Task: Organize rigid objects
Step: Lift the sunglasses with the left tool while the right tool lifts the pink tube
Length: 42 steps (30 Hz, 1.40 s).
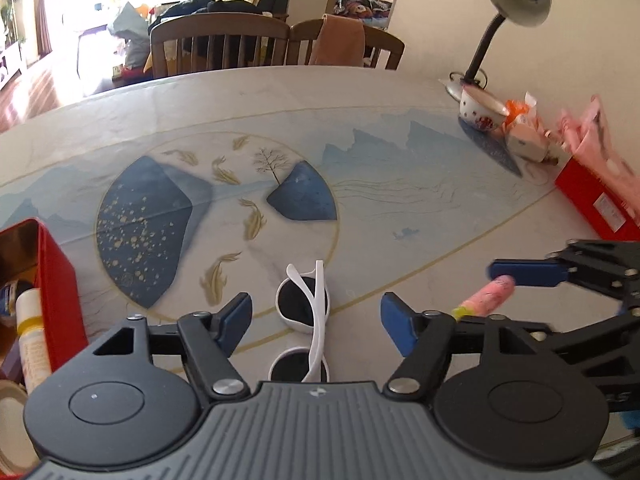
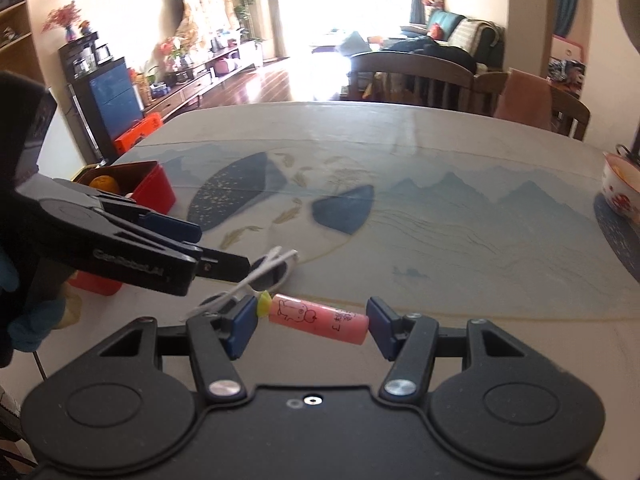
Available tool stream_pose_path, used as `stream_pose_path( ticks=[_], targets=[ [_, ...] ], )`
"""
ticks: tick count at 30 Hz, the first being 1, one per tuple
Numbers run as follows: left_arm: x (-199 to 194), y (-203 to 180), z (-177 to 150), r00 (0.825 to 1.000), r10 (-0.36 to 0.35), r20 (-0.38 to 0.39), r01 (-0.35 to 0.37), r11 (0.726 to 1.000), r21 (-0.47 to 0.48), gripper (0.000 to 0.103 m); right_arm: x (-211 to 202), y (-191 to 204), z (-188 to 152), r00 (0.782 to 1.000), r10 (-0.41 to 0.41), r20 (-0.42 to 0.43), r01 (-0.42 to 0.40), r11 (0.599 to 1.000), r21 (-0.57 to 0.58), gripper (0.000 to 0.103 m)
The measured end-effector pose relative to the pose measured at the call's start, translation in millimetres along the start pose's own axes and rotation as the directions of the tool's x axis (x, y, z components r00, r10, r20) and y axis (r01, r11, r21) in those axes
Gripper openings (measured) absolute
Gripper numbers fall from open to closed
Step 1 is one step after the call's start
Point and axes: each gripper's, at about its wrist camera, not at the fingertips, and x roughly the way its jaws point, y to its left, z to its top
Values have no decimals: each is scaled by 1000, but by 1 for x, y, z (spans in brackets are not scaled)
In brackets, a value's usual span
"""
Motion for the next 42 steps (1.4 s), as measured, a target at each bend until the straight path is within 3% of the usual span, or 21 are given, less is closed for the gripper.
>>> stream_pose_path(
  ticks=[7,18,21,31,39,40,41,42],
  targets=[
    [46,-8,-3,992,77,-100,-74,997,34,73,-4,-17,-11,1000,-14,-11,14,999,39,59],
    [64,-21,-3,983,155,-94,-147,985,85,68,0,-35,-15,1000,-1,-19,2,999,52,59],
    [63,-24,-1,986,152,-73,-144,984,100,40,3,-38,-14,1000,7,-22,-6,999,50,59],
    [48,-15,0,989,137,-63,-135,990,33,39,5,-39,-9,999,26,-21,-25,999,29,59],
    [14,0,-6,994,110,1,-110,993,-35,39,7,-25,-2,999,43,-19,-43,999,-3,59],
    [10,1,-7,994,107,10,-106,994,-38,19,7,-22,-1,999,44,-20,-44,999,-7,59],
    [6,3,-9,995,101,14,-101,994,-40,7,7,-19,0,999,46,-20,-46,999,-12,59],
    [2,5,-10,994,105,12,-105,993,-47,8,7,-16,0,999,48,-20,-49,999,-17,59]
  ],
)
